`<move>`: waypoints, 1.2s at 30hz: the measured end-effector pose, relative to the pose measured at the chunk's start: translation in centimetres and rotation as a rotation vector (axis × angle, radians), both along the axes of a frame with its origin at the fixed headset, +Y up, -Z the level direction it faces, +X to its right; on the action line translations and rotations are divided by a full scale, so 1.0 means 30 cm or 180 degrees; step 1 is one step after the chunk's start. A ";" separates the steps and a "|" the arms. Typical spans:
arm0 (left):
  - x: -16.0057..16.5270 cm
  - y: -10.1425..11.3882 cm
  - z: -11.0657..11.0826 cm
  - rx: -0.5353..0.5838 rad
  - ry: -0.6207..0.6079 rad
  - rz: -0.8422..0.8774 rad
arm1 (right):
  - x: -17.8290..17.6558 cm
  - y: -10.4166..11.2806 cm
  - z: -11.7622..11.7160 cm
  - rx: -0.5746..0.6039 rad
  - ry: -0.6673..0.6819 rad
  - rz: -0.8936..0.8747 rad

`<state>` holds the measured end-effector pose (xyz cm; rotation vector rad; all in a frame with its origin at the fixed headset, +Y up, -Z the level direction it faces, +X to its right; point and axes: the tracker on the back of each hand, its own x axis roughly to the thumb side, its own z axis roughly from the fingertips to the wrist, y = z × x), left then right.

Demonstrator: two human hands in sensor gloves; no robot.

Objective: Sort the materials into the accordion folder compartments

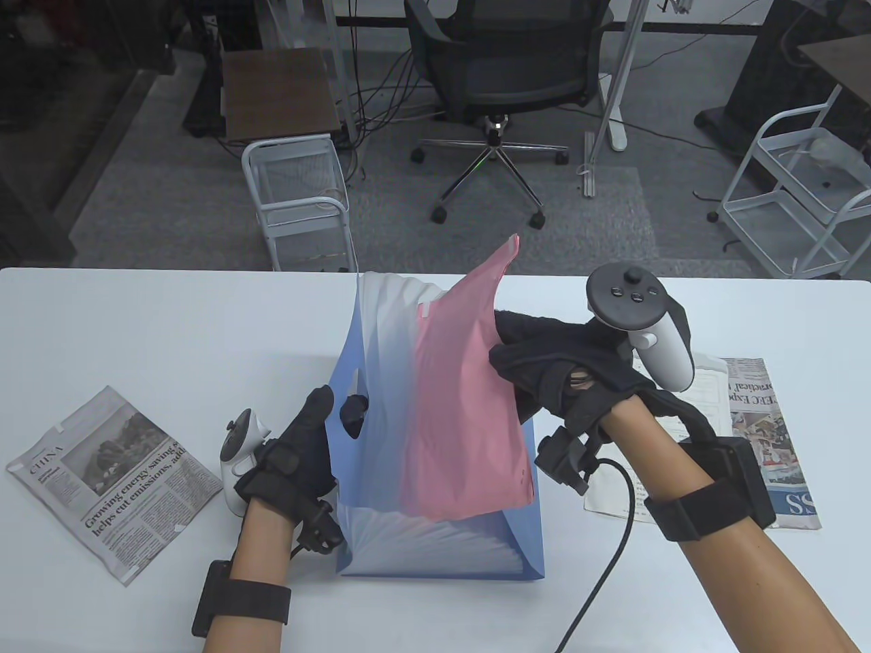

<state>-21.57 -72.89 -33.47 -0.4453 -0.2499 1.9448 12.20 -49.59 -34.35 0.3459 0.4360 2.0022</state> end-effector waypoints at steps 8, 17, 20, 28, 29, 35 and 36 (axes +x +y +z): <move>0.003 0.000 0.000 0.0000 -0.0005 -0.0004 | -0.022 -0.056 -0.041 -0.0088 -0.0230 0.0144; 0.004 -0.001 0.000 -0.0002 -0.0003 -0.0009 | -0.048 -0.078 -0.059 0.0094 -0.0531 0.0907; 0.005 -0.001 0.000 -0.0001 -0.0002 -0.0014 | -0.068 -0.083 -0.057 0.0160 -0.0534 0.1220; 0.006 -0.001 0.000 -0.0002 0.0002 -0.0017 | -0.106 -0.112 -0.060 0.0143 -0.0544 0.1300; 0.006 -0.001 0.000 -0.0002 0.0002 -0.0017 | -0.109 -0.118 -0.061 0.0154 -0.0547 0.1296; 0.007 -0.001 0.001 -0.0002 0.0001 -0.0014 | -0.138 -0.169 -0.066 0.0168 -0.0614 0.1338; 0.008 -0.001 0.001 -0.0002 0.0001 -0.0014 | -0.142 -0.175 -0.066 0.0149 -0.0599 0.1346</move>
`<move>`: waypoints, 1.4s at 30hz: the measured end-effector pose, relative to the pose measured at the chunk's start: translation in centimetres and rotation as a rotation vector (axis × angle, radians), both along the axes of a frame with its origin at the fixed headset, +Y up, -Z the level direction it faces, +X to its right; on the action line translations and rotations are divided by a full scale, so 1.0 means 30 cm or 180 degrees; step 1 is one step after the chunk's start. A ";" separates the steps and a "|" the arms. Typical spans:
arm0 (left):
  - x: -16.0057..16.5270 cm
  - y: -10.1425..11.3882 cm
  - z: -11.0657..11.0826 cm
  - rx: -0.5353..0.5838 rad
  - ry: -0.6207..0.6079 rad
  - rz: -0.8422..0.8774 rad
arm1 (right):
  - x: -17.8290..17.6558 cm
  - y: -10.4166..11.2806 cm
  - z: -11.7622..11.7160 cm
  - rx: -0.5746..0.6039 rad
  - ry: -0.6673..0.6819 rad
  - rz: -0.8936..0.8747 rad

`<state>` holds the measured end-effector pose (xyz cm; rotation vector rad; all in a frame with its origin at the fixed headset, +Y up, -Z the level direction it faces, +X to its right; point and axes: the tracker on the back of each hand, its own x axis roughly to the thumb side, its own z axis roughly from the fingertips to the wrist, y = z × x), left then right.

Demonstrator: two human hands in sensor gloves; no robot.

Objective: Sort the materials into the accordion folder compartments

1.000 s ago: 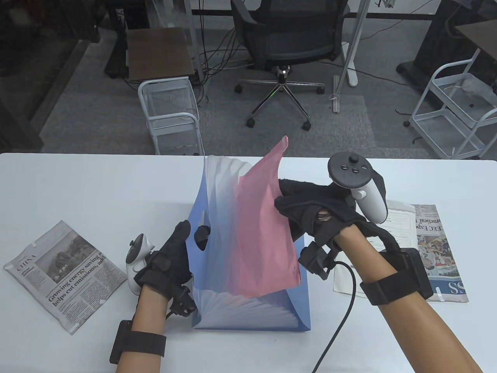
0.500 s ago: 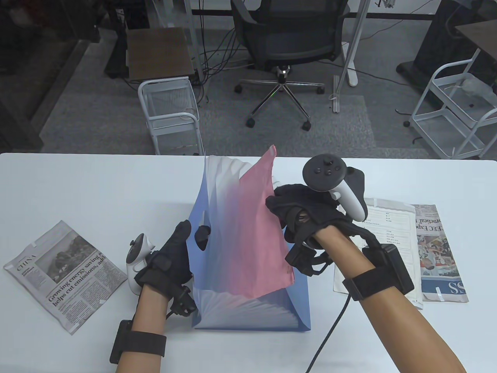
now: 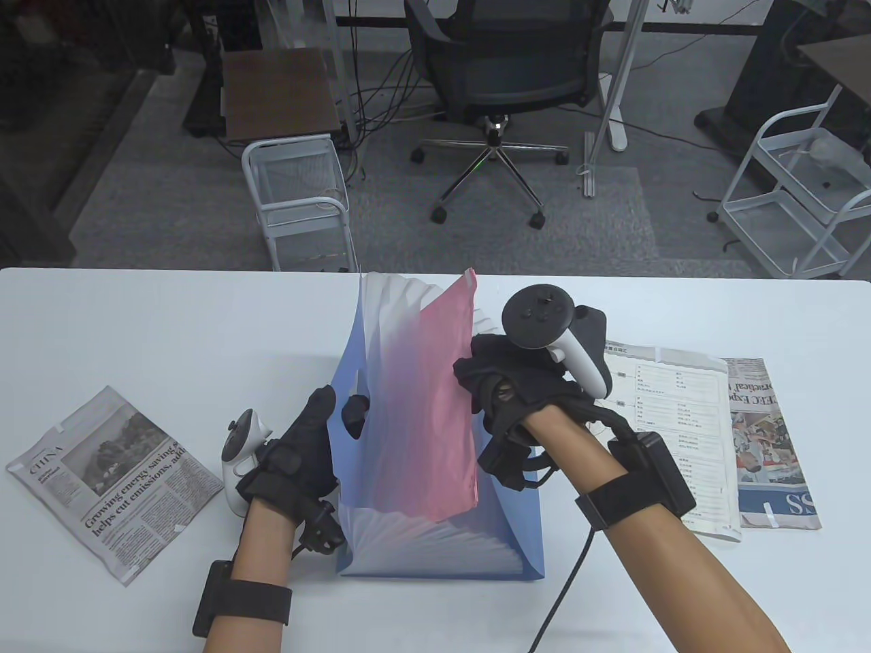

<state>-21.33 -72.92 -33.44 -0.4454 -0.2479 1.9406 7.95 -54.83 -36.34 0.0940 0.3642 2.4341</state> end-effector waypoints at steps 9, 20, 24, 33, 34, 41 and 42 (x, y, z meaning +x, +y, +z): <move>0.001 0.000 0.000 -0.0001 -0.0003 0.0009 | -0.056 -0.050 -0.013 -0.0051 -0.0002 0.0082; 0.004 -0.001 0.002 -0.0004 -0.0002 0.0029 | -0.116 -0.107 -0.034 -0.0243 0.0061 0.0284; 0.006 -0.001 0.002 -0.0007 0.0001 0.0038 | -0.134 -0.123 -0.040 -0.0268 0.0075 0.0382; 0.011 -0.001 0.003 -0.0011 0.0009 0.0039 | -0.146 -0.137 -0.042 -0.0331 0.0080 0.0421; 0.011 -0.001 0.004 -0.0012 0.0012 0.0039 | -0.141 -0.132 -0.040 -0.0360 0.0100 0.0441; 0.011 -0.001 0.004 -0.0004 0.0008 0.0035 | -0.044 -0.015 -0.032 0.0331 -0.0187 0.0489; 0.012 -0.001 0.004 -0.0004 0.0008 0.0036 | -0.026 -0.001 -0.034 0.0369 -0.0244 0.0499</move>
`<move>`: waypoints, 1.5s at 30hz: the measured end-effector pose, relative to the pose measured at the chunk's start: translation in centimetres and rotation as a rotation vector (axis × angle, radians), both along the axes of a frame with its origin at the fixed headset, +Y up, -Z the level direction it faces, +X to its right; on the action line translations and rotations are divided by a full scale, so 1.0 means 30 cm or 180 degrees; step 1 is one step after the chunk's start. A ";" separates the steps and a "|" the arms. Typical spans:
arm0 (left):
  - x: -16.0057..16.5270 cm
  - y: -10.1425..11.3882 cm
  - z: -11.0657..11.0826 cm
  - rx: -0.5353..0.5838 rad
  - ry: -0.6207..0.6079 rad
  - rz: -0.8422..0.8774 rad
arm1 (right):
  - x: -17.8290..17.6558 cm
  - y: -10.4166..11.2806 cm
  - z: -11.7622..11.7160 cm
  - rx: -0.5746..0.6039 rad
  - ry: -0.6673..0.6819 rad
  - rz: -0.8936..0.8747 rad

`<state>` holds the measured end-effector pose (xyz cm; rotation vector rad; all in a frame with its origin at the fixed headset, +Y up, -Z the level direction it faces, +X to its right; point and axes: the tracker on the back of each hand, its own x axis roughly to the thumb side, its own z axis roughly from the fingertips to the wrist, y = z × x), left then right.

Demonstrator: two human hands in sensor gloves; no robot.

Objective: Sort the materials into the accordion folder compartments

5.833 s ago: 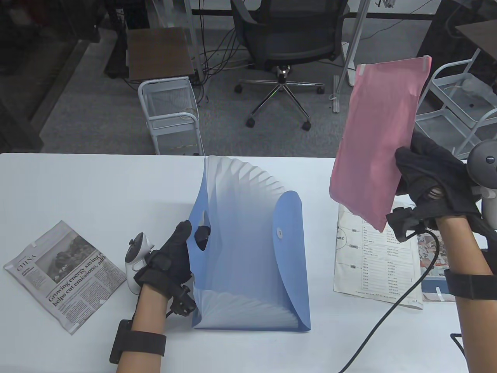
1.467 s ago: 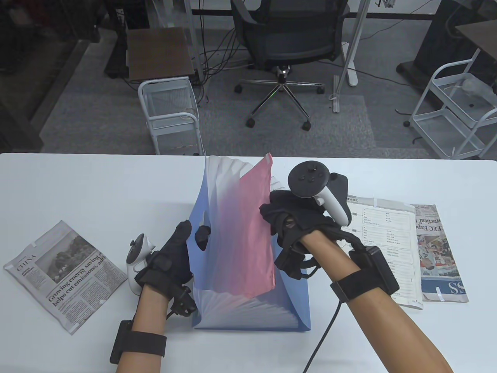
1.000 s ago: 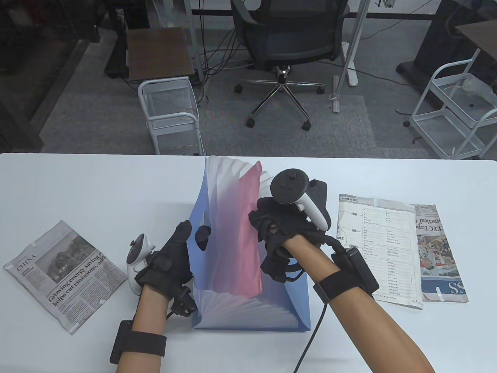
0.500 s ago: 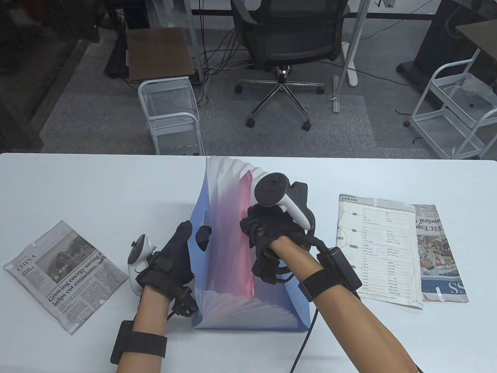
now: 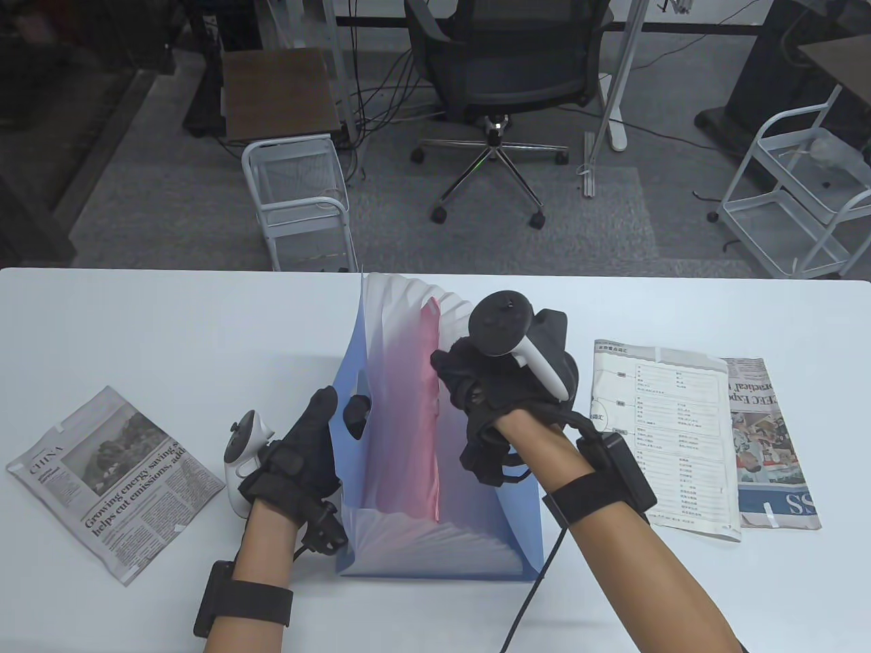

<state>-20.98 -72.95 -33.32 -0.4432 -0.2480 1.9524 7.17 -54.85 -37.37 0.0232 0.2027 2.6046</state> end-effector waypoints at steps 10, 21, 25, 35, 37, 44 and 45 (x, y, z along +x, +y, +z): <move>-0.002 0.001 -0.001 0.0010 -0.0001 -0.0018 | 0.255 -0.106 -0.067 0.0122 -0.0779 0.1280; -0.002 0.002 -0.002 0.0011 -0.0009 -0.0039 | 0.442 -0.483 -0.073 -0.0724 -0.1185 0.1948; -0.001 0.002 -0.003 0.0013 -0.0013 -0.0054 | 0.454 -0.583 -0.059 -0.0976 -0.1225 0.1954; 0.001 0.002 -0.003 0.0013 -0.0009 -0.0066 | 0.421 -0.633 -0.074 -0.0964 -0.1276 0.2317; 0.002 0.002 -0.003 0.0010 -0.0014 -0.0064 | 0.407 -0.642 -0.075 -0.0873 -0.1235 0.2507; 0.004 0.002 -0.003 0.0010 -0.0021 -0.0064 | 0.409 -0.616 -0.062 -0.0796 -0.1324 0.2639; 0.004 0.002 -0.003 0.0008 -0.0020 -0.0062 | 0.416 -0.608 -0.058 -0.0808 -0.1348 0.2570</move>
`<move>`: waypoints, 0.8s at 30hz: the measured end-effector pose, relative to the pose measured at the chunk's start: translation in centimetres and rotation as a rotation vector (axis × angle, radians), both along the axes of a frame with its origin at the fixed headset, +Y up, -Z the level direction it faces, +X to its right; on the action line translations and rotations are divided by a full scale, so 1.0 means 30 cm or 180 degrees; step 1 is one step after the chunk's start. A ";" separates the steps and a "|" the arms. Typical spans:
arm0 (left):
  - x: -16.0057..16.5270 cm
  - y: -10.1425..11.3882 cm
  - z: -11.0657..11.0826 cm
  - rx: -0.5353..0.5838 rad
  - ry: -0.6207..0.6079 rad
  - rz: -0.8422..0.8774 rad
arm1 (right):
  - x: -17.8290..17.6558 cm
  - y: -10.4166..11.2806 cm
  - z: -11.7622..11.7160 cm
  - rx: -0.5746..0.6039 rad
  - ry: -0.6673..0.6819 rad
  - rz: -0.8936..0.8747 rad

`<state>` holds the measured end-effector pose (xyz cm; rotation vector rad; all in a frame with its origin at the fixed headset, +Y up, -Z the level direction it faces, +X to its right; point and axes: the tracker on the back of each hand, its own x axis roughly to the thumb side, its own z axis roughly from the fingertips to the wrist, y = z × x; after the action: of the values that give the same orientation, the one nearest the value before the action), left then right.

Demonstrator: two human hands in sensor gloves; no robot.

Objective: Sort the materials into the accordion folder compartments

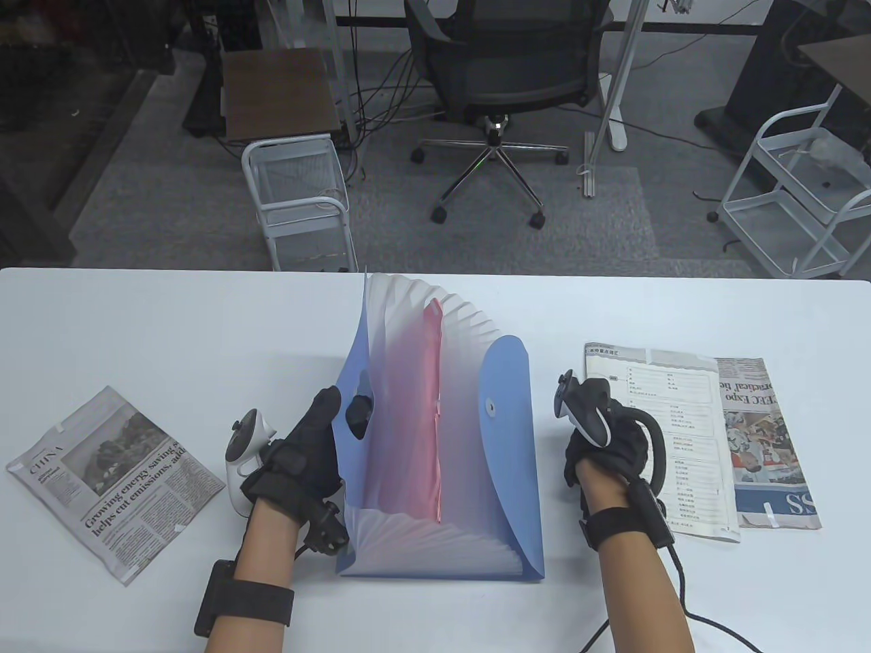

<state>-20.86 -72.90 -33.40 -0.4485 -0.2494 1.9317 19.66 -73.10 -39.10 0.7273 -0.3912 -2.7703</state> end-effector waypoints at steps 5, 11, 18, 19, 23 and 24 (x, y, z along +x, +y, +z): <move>0.001 0.000 0.000 0.0002 0.0002 -0.0001 | 0.014 0.035 0.015 -0.0001 -0.0024 0.0050; 0.001 0.000 0.000 0.0001 0.0008 0.0003 | 0.037 0.114 0.051 0.0157 0.0035 0.0213; 0.001 0.000 0.000 0.0000 0.0009 0.0004 | 0.053 0.211 0.091 0.0433 0.0191 0.0144; 0.001 0.000 0.000 0.0000 0.0009 0.0006 | 0.056 0.227 0.094 0.0471 0.0219 0.0001; 0.001 0.001 0.000 -0.0001 0.0010 0.0007 | 0.061 0.300 0.096 0.0464 0.0179 -0.0667; 0.001 0.001 0.000 0.0000 0.0011 0.0007 | 0.064 0.325 0.097 0.0463 0.0178 -0.0846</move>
<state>-20.83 -72.89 -33.38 -0.4449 -0.2475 1.9344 21.58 -63.33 -36.18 0.6715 -0.2965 -3.0887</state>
